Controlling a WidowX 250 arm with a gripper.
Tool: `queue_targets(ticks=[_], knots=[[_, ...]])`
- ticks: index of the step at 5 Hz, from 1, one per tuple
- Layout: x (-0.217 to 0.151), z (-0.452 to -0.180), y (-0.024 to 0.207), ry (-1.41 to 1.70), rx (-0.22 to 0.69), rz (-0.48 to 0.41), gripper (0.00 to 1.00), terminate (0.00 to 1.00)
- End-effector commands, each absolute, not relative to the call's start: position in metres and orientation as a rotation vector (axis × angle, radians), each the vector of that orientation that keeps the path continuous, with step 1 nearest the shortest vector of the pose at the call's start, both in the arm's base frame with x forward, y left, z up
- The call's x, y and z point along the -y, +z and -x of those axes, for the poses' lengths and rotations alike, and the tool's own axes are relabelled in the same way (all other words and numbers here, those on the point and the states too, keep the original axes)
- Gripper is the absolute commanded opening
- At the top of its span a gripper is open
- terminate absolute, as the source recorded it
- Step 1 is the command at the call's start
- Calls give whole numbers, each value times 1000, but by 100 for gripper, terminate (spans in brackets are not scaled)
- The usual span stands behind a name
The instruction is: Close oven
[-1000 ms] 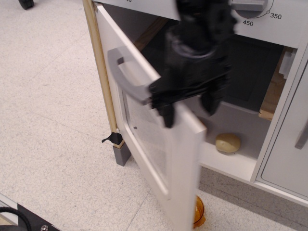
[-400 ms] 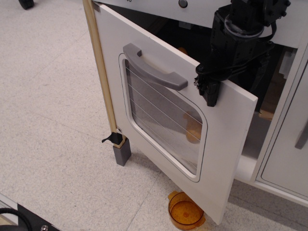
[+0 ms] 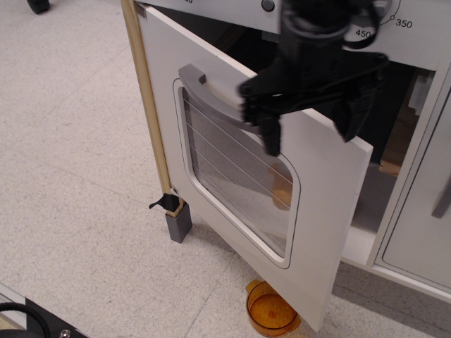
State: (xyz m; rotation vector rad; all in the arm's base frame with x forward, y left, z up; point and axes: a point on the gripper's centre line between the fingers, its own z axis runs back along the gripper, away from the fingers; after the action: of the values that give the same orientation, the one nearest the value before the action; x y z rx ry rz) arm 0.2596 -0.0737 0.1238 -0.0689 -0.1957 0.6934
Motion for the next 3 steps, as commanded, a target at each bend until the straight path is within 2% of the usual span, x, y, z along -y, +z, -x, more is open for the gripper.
queue_targets(ticks=[1, 2, 3], knots=[[44, -234, 105, 557, 179, -91, 100, 0], [48, -240, 67, 518, 155, -123, 100, 0], [57, -254, 47, 488, 169, -113, 100, 0]])
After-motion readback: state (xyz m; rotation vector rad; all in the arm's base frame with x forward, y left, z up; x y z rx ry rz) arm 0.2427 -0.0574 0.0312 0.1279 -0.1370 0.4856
